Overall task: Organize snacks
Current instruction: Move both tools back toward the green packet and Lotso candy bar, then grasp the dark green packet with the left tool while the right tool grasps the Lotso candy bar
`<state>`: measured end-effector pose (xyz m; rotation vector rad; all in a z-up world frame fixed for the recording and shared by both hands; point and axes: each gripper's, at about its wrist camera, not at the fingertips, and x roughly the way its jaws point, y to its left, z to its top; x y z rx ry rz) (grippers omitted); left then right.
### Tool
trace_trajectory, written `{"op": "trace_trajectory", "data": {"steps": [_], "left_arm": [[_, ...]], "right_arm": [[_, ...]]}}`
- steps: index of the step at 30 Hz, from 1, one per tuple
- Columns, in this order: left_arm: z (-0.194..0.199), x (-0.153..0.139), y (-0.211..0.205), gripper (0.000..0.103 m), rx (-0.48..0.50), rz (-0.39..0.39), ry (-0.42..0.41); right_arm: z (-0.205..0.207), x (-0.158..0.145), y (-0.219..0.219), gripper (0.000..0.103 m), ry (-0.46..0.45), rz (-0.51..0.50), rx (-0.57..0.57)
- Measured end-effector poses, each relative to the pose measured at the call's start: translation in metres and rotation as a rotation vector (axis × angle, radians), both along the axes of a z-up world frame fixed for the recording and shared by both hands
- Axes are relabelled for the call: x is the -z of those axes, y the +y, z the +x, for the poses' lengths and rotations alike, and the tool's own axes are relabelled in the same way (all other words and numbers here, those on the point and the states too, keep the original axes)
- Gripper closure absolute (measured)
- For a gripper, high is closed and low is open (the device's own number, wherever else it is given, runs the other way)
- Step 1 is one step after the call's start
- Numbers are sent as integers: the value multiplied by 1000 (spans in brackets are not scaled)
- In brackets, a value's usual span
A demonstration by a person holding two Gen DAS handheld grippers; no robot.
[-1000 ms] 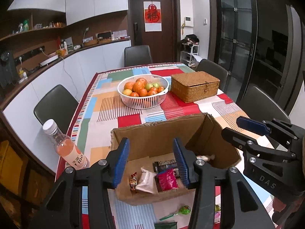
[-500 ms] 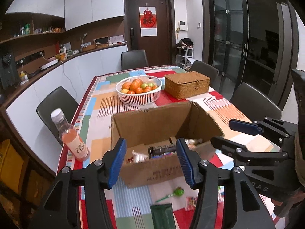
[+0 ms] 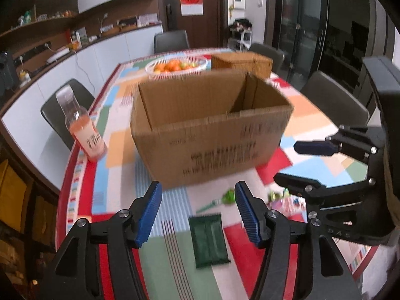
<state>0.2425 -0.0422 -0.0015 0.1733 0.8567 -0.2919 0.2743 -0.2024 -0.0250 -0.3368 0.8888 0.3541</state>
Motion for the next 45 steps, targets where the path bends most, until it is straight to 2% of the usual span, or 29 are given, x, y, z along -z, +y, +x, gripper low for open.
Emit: {"op": "trace_trajectory", "data": {"steps": [13, 18, 26, 36, 45], "left_arm": [[-10, 64, -2, 43, 30, 55, 181], [-6, 84, -2, 43, 34, 42, 252], [7, 109, -3, 43, 20, 15, 335], [25, 128, -5, 44, -10, -4, 370], [32, 129, -11, 52, -19, 36, 307]], "right_arm": [[-12, 56, 17, 55, 185, -158, -150], [-9, 72, 20, 55, 223, -213, -187], [2, 92, 24, 55, 276, -233, -218], [16, 110, 27, 55, 323, -176, -199], [26, 118, 28, 55, 328, -111, -168]]}}
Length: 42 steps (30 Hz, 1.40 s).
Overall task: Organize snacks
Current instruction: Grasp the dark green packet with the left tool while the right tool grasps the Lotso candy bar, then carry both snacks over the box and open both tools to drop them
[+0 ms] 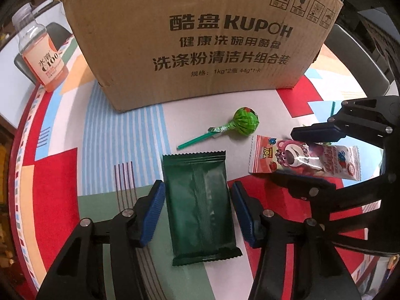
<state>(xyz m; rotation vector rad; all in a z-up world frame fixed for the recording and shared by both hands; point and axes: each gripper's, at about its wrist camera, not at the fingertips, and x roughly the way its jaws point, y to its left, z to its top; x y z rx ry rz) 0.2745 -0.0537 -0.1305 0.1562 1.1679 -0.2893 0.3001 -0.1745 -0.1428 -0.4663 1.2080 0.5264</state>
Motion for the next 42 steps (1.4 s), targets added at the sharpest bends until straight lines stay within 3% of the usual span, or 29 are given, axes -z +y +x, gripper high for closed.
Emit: {"op": "trace_trajectory", "data": {"steps": [6, 16, 28, 42], "left_arm": [[-2, -1, 2, 59, -12, -14, -18], [-21, -14, 17, 60, -33, -64, -23], [-46, -67, 25, 60, -31, -111, -142], [-35, -137, 17, 60, 0, -138, -341]], "right_arm": [[-4, -3, -7, 70, -12, 53, 40], [-15, -24, -19, 71, -61, 126, 131], [-35, -63, -30, 71, -179, 184, 210], [-38, -127, -50, 71, -360, 291, 313]]}}
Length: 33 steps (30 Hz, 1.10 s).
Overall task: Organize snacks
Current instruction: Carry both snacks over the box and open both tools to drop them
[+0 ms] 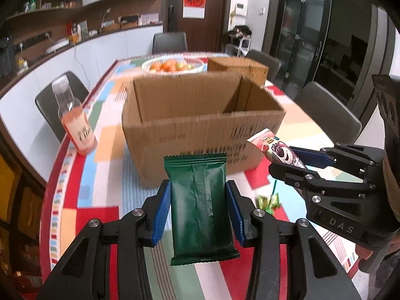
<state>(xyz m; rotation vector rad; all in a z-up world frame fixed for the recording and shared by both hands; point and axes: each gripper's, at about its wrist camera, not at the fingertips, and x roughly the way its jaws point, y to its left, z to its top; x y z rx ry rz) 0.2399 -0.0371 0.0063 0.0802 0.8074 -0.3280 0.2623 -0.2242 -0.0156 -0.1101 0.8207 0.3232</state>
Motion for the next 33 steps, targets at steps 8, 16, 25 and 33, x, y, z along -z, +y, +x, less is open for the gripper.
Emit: {"op": "trace_trajectory", "data": {"steps": [8, 16, 25, 33], "left_arm": [[5, -31, -5, 60, 17, -8, -89], [18, -53, -6, 60, 18, -13, -142], [47, -65, -5, 60, 14, -6, -152], [81, -68, -6, 60, 14, 11, -135]], "right_arm": [[2, -28, -1, 71, -81, 40, 21], [14, -55, -3, 71, -150, 51, 45], [42, -68, -1, 71, -156, 50, 62], [76, -68, -3, 71, -132, 42, 100]]}}
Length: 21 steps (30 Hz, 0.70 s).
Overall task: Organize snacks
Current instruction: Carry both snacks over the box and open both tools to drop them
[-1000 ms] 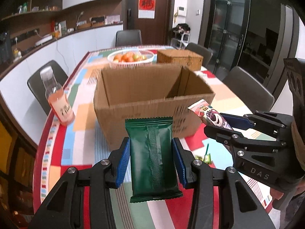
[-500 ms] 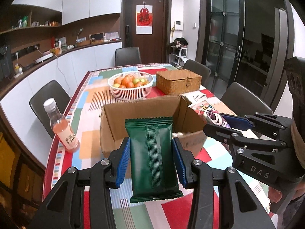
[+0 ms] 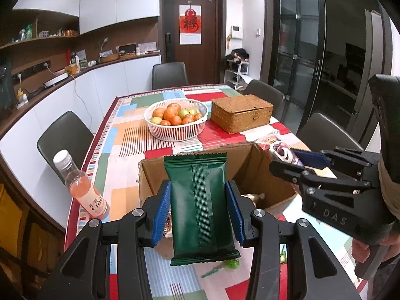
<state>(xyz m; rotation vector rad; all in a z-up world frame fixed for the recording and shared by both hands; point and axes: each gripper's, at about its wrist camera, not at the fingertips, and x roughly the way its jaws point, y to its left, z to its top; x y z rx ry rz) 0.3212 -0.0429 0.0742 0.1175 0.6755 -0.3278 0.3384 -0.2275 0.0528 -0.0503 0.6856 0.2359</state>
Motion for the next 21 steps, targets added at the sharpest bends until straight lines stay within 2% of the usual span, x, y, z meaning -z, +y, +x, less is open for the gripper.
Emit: {"op": "trace_trajectory", "data": {"steps": [12, 19, 21], "left_arm": [[53, 23, -2, 60, -34, 54, 83], [70, 34, -6, 59, -44, 78, 131], [69, 34, -7, 58, -49, 88, 128]], "right_arm": [[56, 13, 1, 71, 84, -22, 38], [72, 26, -1, 71, 122, -22, 62], [73, 26, -2, 68, 120, -19, 69]]}}
